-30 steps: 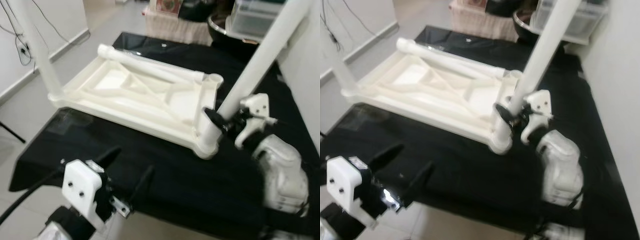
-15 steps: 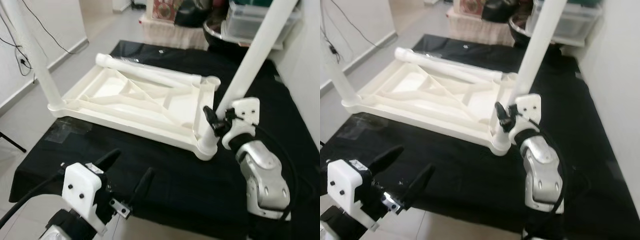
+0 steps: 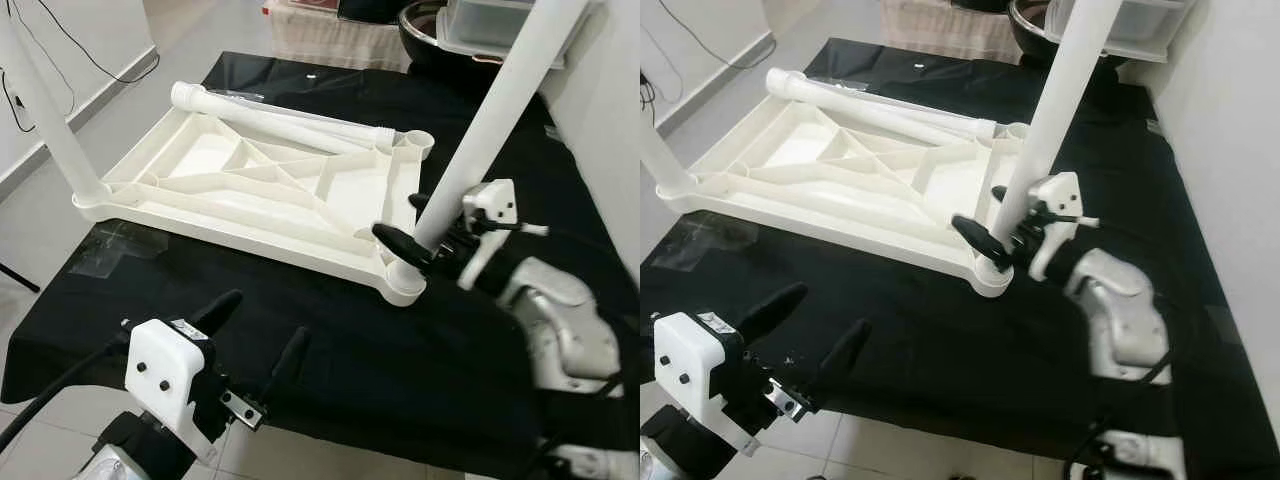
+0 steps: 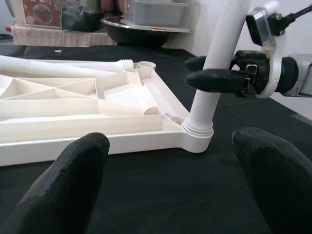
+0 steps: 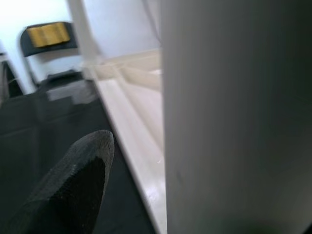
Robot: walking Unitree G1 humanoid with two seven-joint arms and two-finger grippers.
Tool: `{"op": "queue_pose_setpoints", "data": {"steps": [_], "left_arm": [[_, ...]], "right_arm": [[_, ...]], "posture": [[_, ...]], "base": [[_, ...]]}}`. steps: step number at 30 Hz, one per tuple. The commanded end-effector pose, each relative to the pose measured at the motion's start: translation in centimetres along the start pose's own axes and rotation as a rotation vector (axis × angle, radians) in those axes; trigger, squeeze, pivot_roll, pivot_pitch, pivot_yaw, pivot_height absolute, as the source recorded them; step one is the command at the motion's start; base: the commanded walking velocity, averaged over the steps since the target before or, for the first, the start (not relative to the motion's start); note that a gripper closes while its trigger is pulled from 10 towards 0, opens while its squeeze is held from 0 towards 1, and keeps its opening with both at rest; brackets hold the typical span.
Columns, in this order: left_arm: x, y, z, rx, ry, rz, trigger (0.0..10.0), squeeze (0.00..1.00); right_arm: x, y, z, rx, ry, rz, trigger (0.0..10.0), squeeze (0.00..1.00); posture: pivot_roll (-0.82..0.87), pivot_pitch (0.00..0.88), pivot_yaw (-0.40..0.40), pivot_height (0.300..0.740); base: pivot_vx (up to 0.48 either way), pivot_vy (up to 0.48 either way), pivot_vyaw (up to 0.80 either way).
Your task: Building children table
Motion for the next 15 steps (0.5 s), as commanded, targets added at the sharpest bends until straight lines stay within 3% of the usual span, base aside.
{"op": "queue_pose_setpoints", "data": {"steps": [1,4,5,7,8,10,11,15], "left_arm": [[-0.2,-0.2,-0.1,-0.013,-0.013,0.011,10.0,0.00],[-0.2,-0.2,-0.1,-0.012,-0.009,0.012,10.0,0.00],[-0.1,-0.2,0.0,-0.007,-0.004,0.012,10.0,0.00],[-0.1,-0.2,0.1,-0.006,-0.003,0.011,10.0,0.00],[-0.1,-0.2,0.1,-0.005,-0.002,0.010,10.0,0.00],[-0.1,-0.2,0.1,-0.004,-0.002,0.009,10.0,0.00],[0.0,-0.2,0.2,-0.003,-0.001,0.010,10.0,0.00],[0.0,-0.2,0.2,-0.003,-0.001,0.011,10.0,0.00]], "right_arm": [[-0.5,0.4,-0.1,0.067,0.007,0.031,10.0,0.00],[0.0,1.2,-0.8,0.123,0.004,0.045,10.0,0.00],[0.5,1.6,-0.9,0.157,0.009,0.033,8.2,0.00],[0.6,1.7,-0.9,0.165,0.013,0.029,8.2,0.00],[0.8,1.8,-1.0,0.176,0.011,0.028,5.1,0.00],[0.9,1.9,-1.1,0.191,0.008,0.029,5.1,0.00],[1.1,1.9,-1.3,0.202,0.005,0.029,0.0,0.00],[1.9,1.3,-2.2,0.239,-0.006,0.022,0.0,0.00]], "posture": [[0.20,0.218,-0.084,0.740],[0.21,0.222,-0.085,0.740],[0.22,0.227,-0.087,0.740],[0.22,0.227,-0.087,0.740],[0.22,0.228,-0.086,0.740],[0.22,0.228,-0.086,0.740],[0.22,0.228,-0.083,0.740],[0.22,0.228,-0.082,0.740]], "base": [[0.000,0.000,0.00],[0.000,0.000,0.00],[0.000,0.000,0.00],[0.000,0.000,0.00],[0.000,0.000,0.00],[0.000,0.000,0.00],[0.000,0.000,0.00],[0.000,0.000,0.00]]}}
Point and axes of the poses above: a point about 5 cm out from each wrist's last joint towards the gripper, its own y axis pointing out of the wrist towards the gripper, its own x axis along the axis of the wrist's last joint, z = x × y, the point moved 1 cm from there along y, pointing out of the wrist towards the gripper, and after that the axes turned 11 degrees about y, right-handed, at the moved point
